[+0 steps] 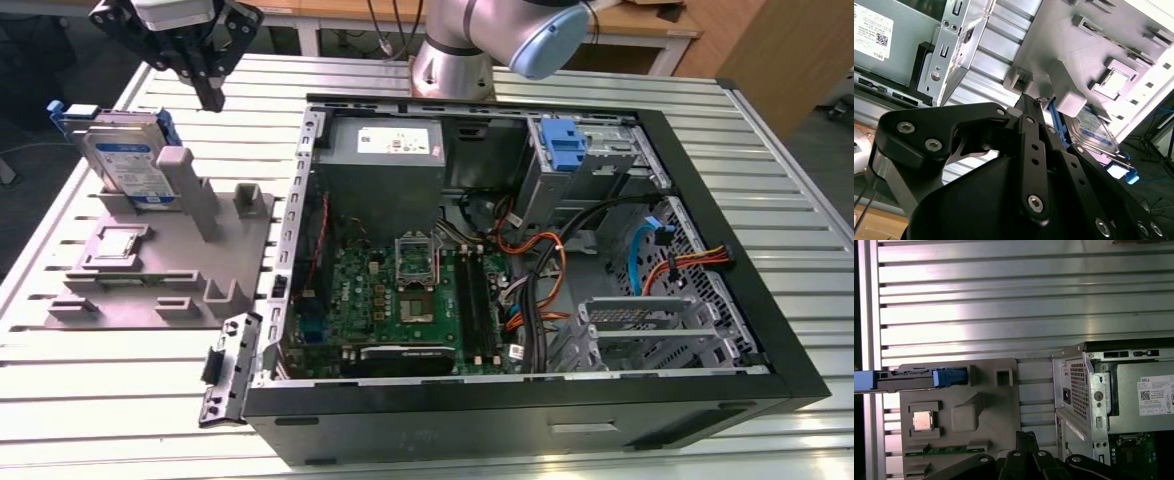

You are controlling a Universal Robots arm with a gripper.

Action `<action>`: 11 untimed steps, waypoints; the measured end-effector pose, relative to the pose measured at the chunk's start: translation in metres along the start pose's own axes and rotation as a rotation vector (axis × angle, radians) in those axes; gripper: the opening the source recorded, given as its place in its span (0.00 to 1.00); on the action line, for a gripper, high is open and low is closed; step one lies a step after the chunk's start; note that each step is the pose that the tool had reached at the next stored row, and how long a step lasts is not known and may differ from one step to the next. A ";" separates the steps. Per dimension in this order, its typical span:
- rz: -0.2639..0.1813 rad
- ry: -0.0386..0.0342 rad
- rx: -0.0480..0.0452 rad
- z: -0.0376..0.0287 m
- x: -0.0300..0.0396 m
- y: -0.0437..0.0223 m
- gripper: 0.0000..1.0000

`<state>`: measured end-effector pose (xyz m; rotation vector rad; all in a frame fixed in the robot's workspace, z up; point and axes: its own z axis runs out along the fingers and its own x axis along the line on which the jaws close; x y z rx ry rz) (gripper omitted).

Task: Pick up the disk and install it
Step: 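Reach for the disk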

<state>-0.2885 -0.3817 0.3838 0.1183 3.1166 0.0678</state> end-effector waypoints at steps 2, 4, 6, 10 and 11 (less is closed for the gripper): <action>0.000 0.0001 0.0000 0.0000 0.0005 0.0000 0.10; 0.000 0.0000 0.0000 0.0001 0.0009 -0.0001 0.10; 0.000 0.0002 0.0001 0.0001 0.0011 -0.0001 0.10; 0.000 0.0003 0.0001 0.0003 0.0019 -0.0001 0.10; 0.000 0.0003 0.0000 0.0003 0.0022 0.0001 0.10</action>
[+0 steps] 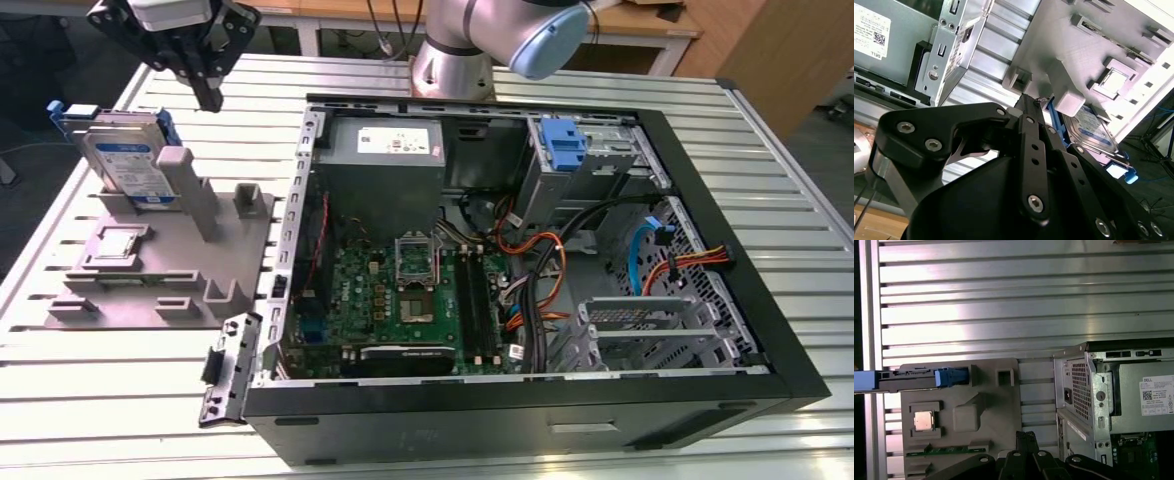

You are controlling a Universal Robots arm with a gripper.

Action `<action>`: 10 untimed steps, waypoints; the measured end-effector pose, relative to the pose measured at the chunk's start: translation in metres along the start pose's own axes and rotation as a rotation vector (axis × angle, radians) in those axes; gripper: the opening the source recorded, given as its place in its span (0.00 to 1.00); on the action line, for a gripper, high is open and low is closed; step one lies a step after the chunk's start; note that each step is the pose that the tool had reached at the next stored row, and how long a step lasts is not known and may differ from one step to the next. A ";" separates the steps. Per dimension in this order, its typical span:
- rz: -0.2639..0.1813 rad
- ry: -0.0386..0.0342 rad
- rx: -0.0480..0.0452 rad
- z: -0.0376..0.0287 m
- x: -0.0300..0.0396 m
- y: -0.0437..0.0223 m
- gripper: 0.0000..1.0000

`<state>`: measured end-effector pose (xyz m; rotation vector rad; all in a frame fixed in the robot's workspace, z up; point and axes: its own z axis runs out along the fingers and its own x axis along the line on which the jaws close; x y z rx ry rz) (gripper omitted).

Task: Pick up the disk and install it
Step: 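Reach for the disk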

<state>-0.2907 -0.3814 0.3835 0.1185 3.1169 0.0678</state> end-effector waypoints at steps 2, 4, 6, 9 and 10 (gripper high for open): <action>0.000 0.0001 0.0001 0.0002 0.0009 0.0022 0.10; 0.000 0.0005 0.0000 0.0007 0.0022 0.0067 0.10; 0.000 0.0014 0.0001 0.0012 0.0053 0.0088 0.10; 0.000 0.0026 -0.0001 0.0015 0.0113 0.0105 0.10; 0.000 0.0027 -0.0007 0.0015 0.0135 0.0108 0.10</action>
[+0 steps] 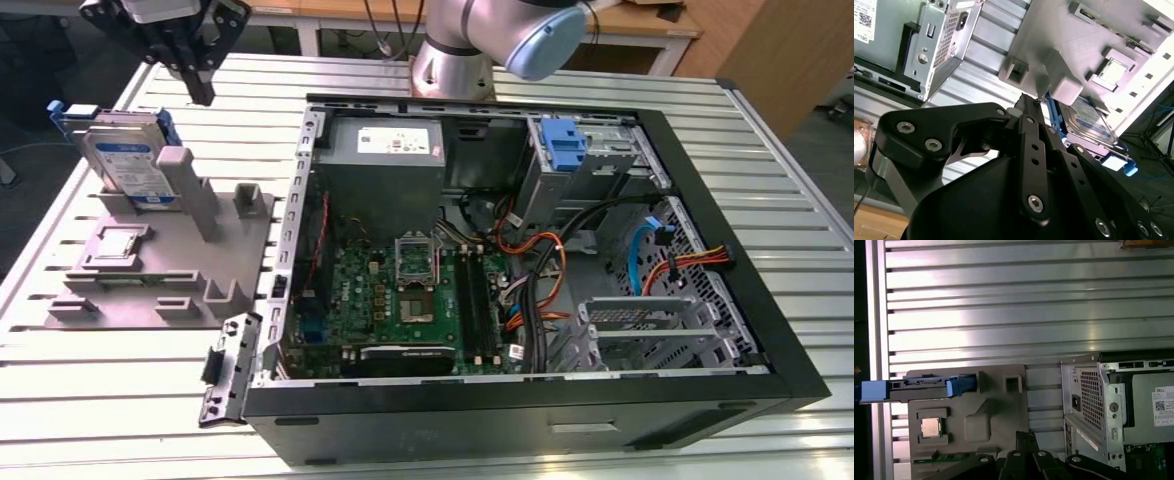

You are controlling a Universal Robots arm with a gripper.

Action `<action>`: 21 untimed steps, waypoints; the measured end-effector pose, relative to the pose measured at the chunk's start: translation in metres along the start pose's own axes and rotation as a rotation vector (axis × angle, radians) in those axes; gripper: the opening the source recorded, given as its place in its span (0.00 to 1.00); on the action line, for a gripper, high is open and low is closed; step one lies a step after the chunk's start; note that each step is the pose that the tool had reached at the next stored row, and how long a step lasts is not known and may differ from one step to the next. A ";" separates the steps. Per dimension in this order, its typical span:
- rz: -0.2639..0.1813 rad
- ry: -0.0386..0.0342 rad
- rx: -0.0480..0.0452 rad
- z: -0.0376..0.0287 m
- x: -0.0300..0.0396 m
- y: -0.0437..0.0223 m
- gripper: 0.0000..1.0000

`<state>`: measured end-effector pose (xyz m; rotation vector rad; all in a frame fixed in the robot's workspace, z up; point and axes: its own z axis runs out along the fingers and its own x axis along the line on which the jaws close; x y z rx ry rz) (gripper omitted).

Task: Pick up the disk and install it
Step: 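Reach for the disk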

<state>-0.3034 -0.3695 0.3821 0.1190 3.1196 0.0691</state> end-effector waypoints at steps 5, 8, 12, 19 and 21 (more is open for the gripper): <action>0.000 0.0005 -0.0018 0.0003 0.0093 0.0006 0.10; 0.000 0.0007 -0.0017 0.0002 0.0096 0.0006 0.10; 0.000 0.0006 -0.0017 0.0003 0.0098 0.0006 0.10; 0.000 0.0006 -0.0017 0.0003 0.0113 0.0005 0.10; 0.000 0.0006 -0.0017 0.0003 0.0129 0.0004 0.10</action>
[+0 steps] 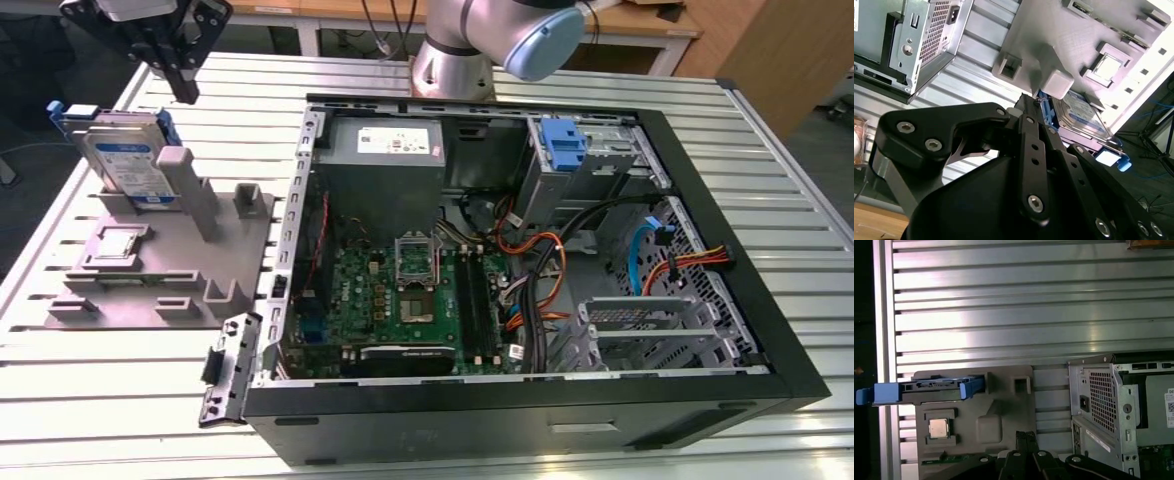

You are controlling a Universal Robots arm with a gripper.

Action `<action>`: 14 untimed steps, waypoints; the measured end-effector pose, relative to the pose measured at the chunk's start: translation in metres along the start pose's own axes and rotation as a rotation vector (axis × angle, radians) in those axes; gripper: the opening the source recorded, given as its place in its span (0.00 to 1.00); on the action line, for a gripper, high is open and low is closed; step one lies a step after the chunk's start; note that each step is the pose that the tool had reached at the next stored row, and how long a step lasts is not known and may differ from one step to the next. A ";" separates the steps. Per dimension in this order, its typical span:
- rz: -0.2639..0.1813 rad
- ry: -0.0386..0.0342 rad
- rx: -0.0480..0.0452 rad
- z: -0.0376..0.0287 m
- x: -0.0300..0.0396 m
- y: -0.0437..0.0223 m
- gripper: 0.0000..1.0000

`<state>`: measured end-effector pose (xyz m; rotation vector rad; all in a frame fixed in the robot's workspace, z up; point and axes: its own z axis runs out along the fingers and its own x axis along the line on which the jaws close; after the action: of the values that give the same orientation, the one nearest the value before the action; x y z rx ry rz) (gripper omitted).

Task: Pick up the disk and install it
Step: 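Reach for the disk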

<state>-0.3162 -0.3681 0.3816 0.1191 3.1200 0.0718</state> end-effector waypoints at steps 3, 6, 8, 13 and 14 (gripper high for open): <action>0.000 0.0000 0.0000 0.0000 0.0021 -0.0002 0.10; 0.000 0.0000 0.0000 0.0001 0.0042 -0.0003 0.10; 0.000 0.0000 0.0000 0.0002 0.0055 -0.0004 0.10; 0.000 0.0000 0.0000 0.0004 0.0088 -0.0007 0.10; 0.000 0.0001 0.0001 0.0004 0.0096 -0.0008 0.10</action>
<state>-0.3258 -0.3681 0.3810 0.1191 3.1201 0.0717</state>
